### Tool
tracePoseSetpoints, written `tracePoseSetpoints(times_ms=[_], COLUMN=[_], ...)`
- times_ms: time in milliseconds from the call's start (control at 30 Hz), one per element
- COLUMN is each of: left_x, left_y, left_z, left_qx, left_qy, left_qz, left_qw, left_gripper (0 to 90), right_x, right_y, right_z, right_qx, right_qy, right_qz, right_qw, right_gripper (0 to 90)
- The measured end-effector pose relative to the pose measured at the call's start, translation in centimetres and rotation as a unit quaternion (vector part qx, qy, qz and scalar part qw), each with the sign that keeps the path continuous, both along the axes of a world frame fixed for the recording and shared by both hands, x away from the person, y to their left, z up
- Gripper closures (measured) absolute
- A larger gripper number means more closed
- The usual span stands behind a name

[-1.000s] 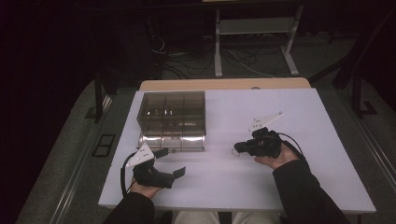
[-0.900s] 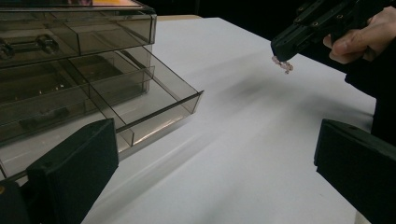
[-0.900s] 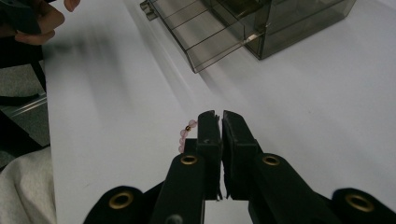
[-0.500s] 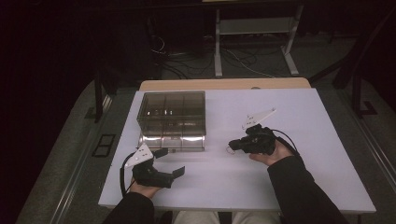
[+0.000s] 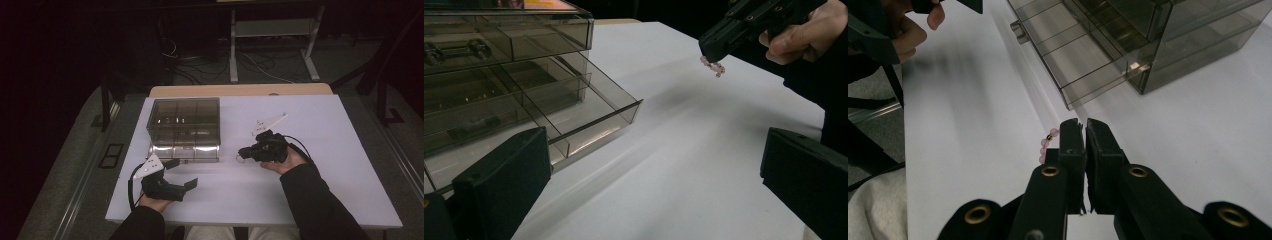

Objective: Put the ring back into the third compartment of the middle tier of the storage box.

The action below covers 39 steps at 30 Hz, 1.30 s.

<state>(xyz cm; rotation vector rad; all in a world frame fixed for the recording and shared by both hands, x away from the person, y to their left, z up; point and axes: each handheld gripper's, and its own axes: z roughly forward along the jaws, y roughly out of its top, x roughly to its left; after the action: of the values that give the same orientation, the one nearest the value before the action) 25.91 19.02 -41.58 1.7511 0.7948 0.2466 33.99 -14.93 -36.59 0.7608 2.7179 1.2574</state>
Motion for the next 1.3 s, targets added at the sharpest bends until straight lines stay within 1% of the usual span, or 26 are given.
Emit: tracePoseSetpoints(times_ms=[433,900,1200,1267,1300], left_x=[0.0,0.0,0.0,0.0,0.0], left_y=[0.0,0.1,0.1,0.1,0.1], left_z=[0.0,0.0,0.0,0.0,0.0], left_qx=[-0.003,-0.003,-0.003,-0.004,-0.003], left_qy=[0.001,0.001,0.001,0.001,0.001], left_qz=[0.000,-0.001,-0.001,-0.001,-0.001], left_qw=[1.0000,1.0000,1.0000,1.0000,1.0000], left_gripper=[0.0,0.0,0.0,0.0,0.0], right_x=[0.6,1.3,1.7,1.8,1.8], right_y=[1.6,2.9,3.7,3.8,4.0], right_z=[0.7,0.8,0.9,0.9,0.9], right_qx=[-0.001,-0.002,-0.001,-0.002,-0.002], right_qy=[-0.005,-0.010,-0.009,-0.013,-0.010], right_qz=[0.008,0.019,0.018,0.023,0.021], right_qw=[1.0000,0.9998,0.9998,0.9997,0.9997], right_gripper=[85.2,85.2,85.2,85.2,85.2])
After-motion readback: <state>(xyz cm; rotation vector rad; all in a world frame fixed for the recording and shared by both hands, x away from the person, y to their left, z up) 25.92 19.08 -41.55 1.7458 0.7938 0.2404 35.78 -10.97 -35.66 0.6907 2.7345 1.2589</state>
